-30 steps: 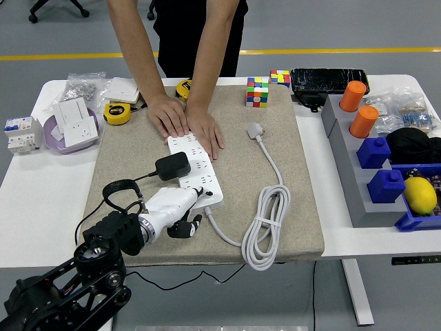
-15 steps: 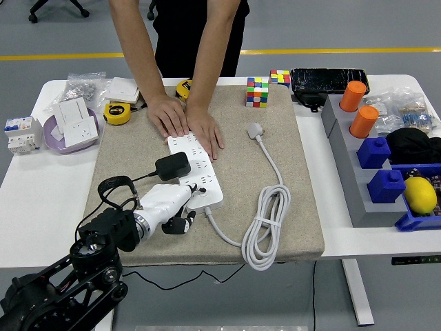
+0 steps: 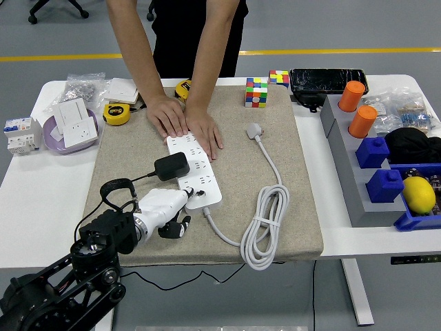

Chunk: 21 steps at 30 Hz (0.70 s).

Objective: Pick up the plug,place it near the board,insert it into the board,press the button

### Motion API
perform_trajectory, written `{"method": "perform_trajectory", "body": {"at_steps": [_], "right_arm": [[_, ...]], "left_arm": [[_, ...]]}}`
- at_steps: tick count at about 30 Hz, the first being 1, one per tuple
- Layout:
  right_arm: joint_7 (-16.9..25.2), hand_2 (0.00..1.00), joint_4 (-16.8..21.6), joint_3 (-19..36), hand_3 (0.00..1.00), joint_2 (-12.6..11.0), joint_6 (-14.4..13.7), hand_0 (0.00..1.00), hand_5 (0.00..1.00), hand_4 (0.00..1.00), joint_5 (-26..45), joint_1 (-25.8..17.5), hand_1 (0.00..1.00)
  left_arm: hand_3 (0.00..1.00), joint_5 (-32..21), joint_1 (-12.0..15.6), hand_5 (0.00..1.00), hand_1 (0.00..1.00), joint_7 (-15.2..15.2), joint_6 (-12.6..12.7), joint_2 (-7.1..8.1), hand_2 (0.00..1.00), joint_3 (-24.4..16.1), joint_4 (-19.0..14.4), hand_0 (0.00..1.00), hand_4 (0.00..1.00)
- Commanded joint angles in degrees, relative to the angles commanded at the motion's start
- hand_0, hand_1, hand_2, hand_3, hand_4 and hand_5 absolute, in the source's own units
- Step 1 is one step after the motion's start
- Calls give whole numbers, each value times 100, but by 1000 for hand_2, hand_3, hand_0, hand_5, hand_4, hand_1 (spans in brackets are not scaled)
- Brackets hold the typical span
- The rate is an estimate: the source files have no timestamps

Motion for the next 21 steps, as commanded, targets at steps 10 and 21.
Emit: {"method": "perform_trajectory", "body": {"at_steps": [10,21], "right_arm": [[-6,712,0,-5,752,0,0,794,998,998,-18,0,703],[-5,712,0,-46,752,26,-3,795,998,998,4,-21,703]], "left_arm": [[713,-57,124,93,41,-103,83,102,144,-367,-922,162,432],[651,-1803,659,173,174,-1793,1683,-167,265,-1330,-1114,262,645]]}}
